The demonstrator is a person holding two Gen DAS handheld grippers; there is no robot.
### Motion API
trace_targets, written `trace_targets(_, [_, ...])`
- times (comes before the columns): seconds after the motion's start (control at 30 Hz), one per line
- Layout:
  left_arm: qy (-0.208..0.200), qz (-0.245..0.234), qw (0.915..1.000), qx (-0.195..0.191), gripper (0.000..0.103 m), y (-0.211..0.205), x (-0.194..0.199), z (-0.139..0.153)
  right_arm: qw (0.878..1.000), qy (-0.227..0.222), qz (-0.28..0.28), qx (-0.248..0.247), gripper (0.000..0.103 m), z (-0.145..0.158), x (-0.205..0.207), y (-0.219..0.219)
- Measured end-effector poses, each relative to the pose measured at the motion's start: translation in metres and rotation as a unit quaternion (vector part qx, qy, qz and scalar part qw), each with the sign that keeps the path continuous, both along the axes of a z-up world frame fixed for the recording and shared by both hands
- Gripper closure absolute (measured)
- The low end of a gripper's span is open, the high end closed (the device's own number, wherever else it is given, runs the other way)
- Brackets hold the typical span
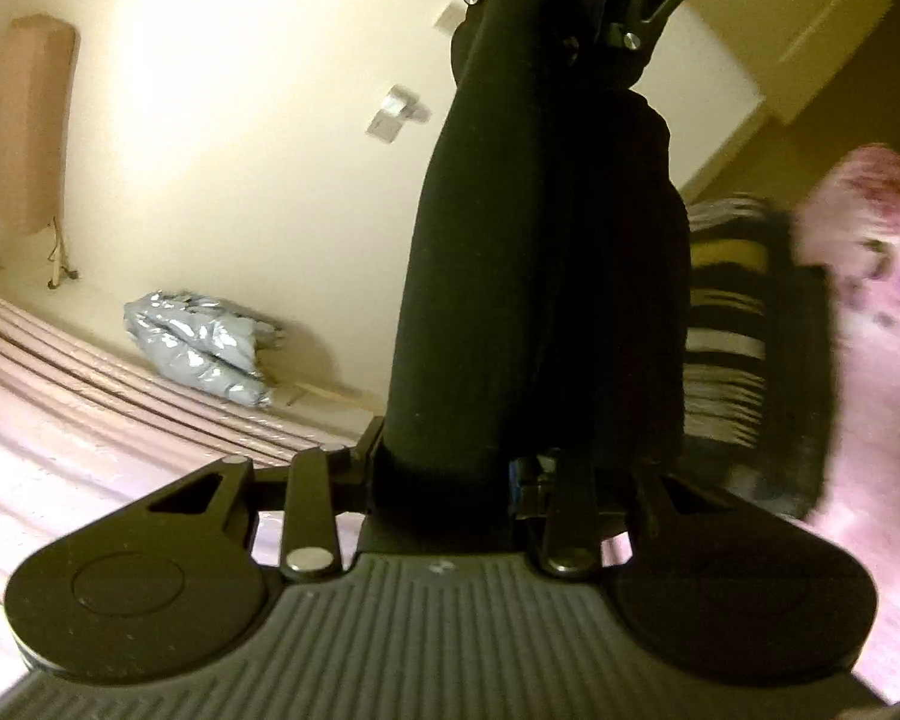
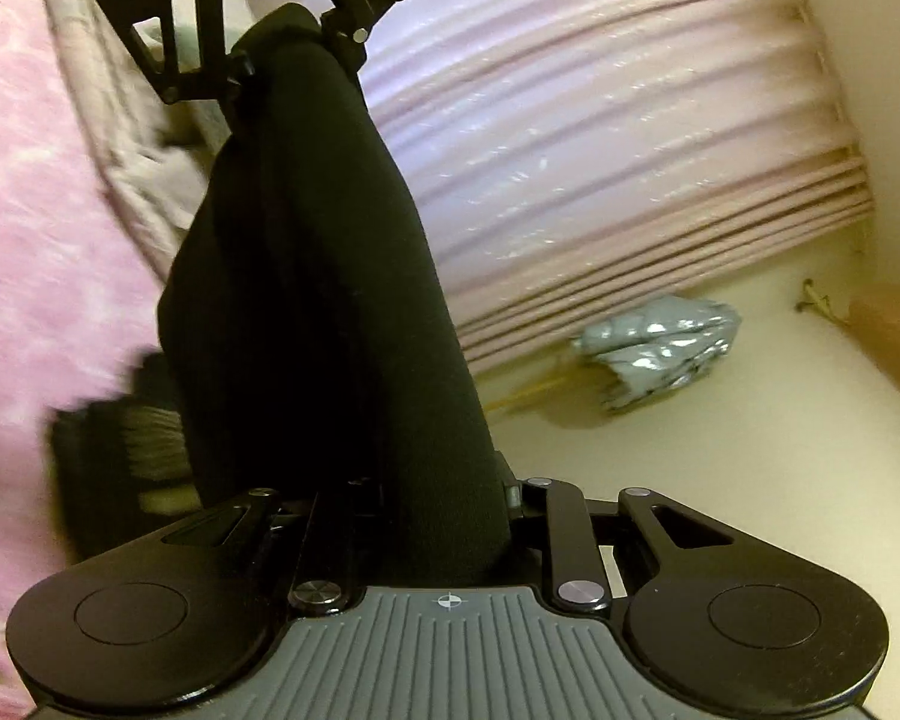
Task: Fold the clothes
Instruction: 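Lower the jacket onto the striped garment atop the stack with both grippers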
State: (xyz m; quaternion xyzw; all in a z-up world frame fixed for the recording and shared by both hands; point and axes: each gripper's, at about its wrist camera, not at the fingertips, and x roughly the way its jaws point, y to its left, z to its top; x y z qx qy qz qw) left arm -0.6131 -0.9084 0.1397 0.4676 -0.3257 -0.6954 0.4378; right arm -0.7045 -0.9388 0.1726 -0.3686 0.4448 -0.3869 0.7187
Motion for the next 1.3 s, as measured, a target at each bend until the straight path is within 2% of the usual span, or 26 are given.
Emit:
trace_targets(0.07, [-0.004, 0.01, 0.9998, -0.015, 0.07, -0.052, -0.015, -0.001, 1.0, -0.003, 0.004, -0.013, 0.079, -0.001, -0.015, -0.045])
trace_targets(0.13, [-0.005, 0.017, 0.9993, -0.032, 0.07, -0.086, -0.03, -0.01, 1.0, -0.006, 0.008, -0.028, 0.079, -0.004, -0.03, -0.09])
trace_targets(0.17, [-0.007, 0.018, 0.9991, -0.038, 0.07, -0.102, -0.036, -0.017, 0.999, -0.01, 0.009, -0.036, 0.079, -0.01, -0.037, -0.104])
trace_targets(0.23, [-0.013, 0.011, 0.9991, -0.039, 0.07, -0.121, -0.044, -0.051, 0.999, -0.017, 0.011, -0.042, 0.079, -0.042, -0.043, -0.128])
trace_targets(0.3, [-0.017, 0.004, 0.9996, -0.022, 0.07, -0.134, -0.049, -0.097, 0.999, -0.014, 0.014, -0.031, 0.079, -0.089, -0.05, -0.144])
trace_targets(0.37, [-0.027, 0.004, 0.9994, 0.021, 0.069, -0.134, -0.053, -0.161, 1.0, -0.009, 0.014, 0.011, 0.079, -0.142, -0.053, -0.158])
trace_targets(0.43, [-0.041, 0.005, 0.9972, 0.063, 0.069, -0.127, -0.056, -0.222, 0.998, 0.011, 0.021, 0.056, 0.079, -0.195, -0.055, -0.153])
trace_targets(0.47, [-0.046, 0.004, 0.9965, 0.07, 0.069, -0.12, -0.056, -0.241, 0.997, 0.017, 0.025, 0.078, 0.079, -0.217, -0.059, -0.147])
trace_targets(0.53, [-0.052, 0.004, 0.9976, 0.046, 0.069, -0.106, -0.056, -0.266, 0.996, 0.014, 0.033, 0.076, 0.079, -0.236, -0.065, -0.134])
trace_targets(0.63, [-0.04, 0.005, 0.9987, 0.03, 0.066, -0.103, -0.057, -0.272, 0.997, 0.005, 0.034, 0.069, 0.078, -0.247, -0.073, -0.123])
trace_targets(0.77, [-0.04, 0.0, 0.9985, 0.038, 0.066, -0.11, -0.054, -0.266, 0.997, 0.011, 0.033, 0.068, 0.077, -0.245, -0.075, -0.122])
trace_targets(0.9, [-0.048, 0.012, 0.9984, 0.029, 0.07, -0.119, -0.054, -0.246, 0.996, 0.006, 0.027, 0.079, 0.078, -0.231, -0.069, -0.134])
trace_targets(0.97, [-0.04, 0.019, 0.9989, 0.014, 0.07, -0.112, -0.053, -0.232, 0.997, -0.007, 0.023, 0.067, 0.078, -0.215, -0.071, -0.133])
trace_targets(1.03, [-0.031, 0.015, 0.9994, 0.008, 0.07, -0.1, -0.053, -0.23, 0.998, -0.015, 0.025, 0.062, 0.077, -0.209, -0.076, -0.12])
trace_targets(1.1, [-0.036, 0.009, 0.9991, 0.018, 0.07, -0.093, -0.054, -0.242, 0.998, -0.011, 0.029, 0.063, 0.077, -0.213, -0.079, -0.107])
trace_targets(1.2, [-0.055, -0.002, 0.9982, 0.025, 0.069, -0.088, -0.057, -0.269, 0.996, 0.023, 0.039, 0.071, 0.077, -0.243, -0.076, -0.102])
trace_targets(1.3, [-0.046, 0.004, 0.9988, 0.015, 0.069, -0.094, -0.059, -0.267, 0.997, 0.003, 0.029, 0.075, 0.078, -0.24, -0.077, -0.104])
